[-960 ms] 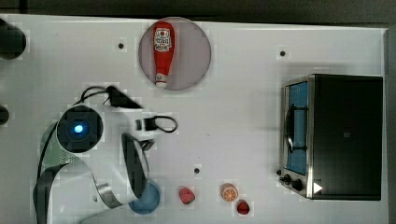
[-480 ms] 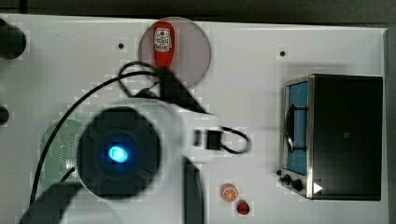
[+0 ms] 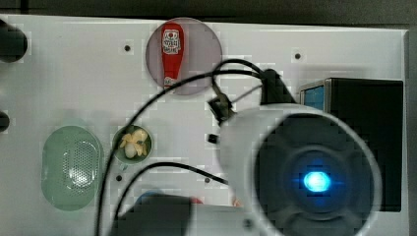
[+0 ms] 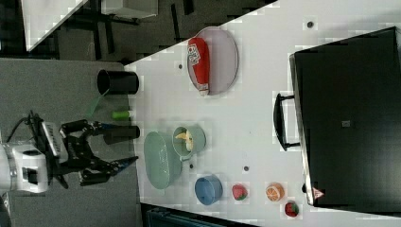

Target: Pick Banana and place it in mug.

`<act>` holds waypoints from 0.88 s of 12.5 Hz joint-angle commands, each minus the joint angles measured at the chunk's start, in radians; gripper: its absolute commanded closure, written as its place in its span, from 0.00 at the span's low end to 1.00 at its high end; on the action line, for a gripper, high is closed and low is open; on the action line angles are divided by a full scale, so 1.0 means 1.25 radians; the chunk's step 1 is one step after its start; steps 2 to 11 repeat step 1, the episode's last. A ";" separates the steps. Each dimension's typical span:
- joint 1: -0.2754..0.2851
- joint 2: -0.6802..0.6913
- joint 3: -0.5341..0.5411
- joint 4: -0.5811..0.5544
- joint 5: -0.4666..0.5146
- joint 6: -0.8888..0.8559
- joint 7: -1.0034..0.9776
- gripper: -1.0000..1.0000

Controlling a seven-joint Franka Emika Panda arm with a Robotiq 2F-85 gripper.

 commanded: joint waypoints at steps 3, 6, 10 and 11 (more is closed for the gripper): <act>-0.011 0.031 0.006 -0.014 -0.015 -0.010 -0.090 0.00; -0.011 0.031 0.006 -0.014 -0.015 -0.010 -0.090 0.00; -0.011 0.031 0.006 -0.014 -0.015 -0.010 -0.090 0.00; -0.011 0.031 0.006 -0.014 -0.015 -0.010 -0.090 0.00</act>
